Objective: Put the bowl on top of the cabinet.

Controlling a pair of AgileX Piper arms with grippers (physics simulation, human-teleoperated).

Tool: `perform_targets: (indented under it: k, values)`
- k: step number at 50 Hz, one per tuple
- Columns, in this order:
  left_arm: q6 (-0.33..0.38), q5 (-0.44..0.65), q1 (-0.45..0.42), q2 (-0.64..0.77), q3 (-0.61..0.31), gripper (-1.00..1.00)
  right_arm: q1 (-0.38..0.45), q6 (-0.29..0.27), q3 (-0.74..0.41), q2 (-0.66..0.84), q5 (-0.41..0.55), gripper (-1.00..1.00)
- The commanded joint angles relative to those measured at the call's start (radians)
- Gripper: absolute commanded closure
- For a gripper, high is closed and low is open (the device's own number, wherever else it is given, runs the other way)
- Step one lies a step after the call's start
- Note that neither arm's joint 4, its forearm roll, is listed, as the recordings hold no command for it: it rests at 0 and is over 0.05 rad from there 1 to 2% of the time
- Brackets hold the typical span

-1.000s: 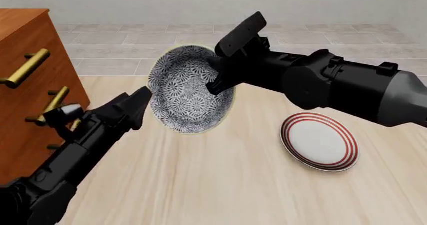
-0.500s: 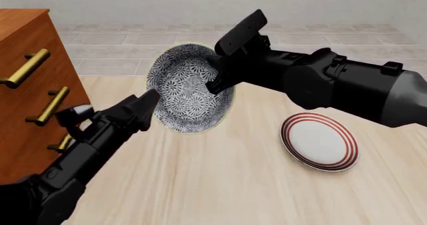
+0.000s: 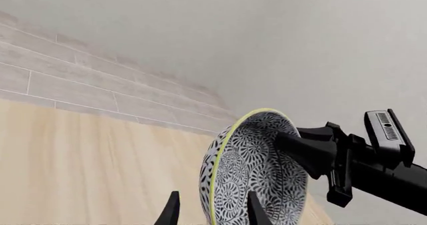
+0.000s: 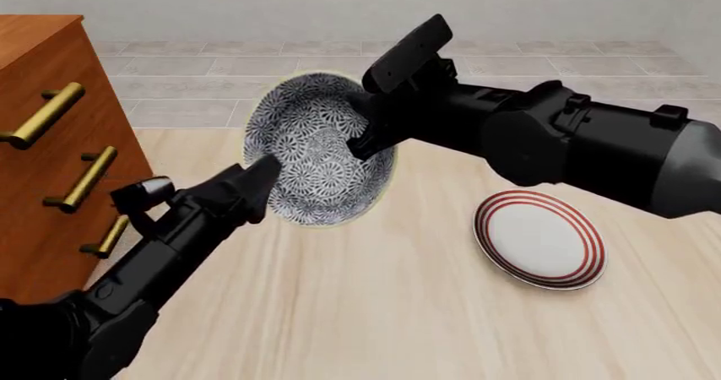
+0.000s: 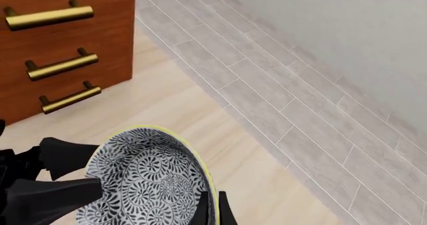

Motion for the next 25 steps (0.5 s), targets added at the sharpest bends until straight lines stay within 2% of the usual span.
perform_targets:
  k: [1, 25]
  values:
    - [-0.005, -0.01, -0.003, 0.025, -0.007, -1.0, 0.005, 0.007, -0.001, -0.008, -0.004, 1.0]
    - [-0.008, -0.022, -0.024, 0.076, -0.021, -1.0, 0.007, 0.011, 0.006, -0.012, -0.009, 1.0]
